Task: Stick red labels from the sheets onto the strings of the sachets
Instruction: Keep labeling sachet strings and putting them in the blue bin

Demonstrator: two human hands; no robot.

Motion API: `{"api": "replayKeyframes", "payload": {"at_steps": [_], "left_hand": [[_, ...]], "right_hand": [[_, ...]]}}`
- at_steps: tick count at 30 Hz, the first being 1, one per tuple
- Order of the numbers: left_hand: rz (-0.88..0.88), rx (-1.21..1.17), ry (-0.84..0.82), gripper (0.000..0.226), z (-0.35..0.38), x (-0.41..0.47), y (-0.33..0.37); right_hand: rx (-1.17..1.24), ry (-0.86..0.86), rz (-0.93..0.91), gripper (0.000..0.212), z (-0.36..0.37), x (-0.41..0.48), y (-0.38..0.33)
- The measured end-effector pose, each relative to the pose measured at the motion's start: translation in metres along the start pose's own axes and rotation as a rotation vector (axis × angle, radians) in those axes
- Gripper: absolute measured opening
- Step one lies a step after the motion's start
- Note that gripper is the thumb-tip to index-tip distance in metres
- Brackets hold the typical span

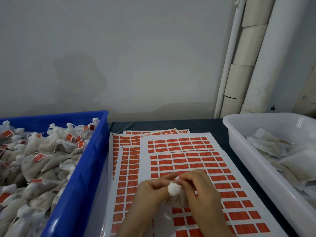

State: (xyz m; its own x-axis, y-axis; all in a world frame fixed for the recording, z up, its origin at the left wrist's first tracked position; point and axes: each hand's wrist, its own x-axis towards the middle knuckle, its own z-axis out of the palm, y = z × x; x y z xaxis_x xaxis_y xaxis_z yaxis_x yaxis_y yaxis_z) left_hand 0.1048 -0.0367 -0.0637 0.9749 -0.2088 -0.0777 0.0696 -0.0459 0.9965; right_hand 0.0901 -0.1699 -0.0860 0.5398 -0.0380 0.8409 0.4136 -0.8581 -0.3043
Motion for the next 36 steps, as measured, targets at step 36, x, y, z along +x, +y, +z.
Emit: {"api": "replayKeyframes", "payload": {"at_steps": [36], "left_hand": [[0.193,0.033,0.259,0.006,0.012,0.004,-0.015]], "right_hand": [[0.596,-0.433,0.732,0.014,-0.001,-0.003,-0.012]]}}
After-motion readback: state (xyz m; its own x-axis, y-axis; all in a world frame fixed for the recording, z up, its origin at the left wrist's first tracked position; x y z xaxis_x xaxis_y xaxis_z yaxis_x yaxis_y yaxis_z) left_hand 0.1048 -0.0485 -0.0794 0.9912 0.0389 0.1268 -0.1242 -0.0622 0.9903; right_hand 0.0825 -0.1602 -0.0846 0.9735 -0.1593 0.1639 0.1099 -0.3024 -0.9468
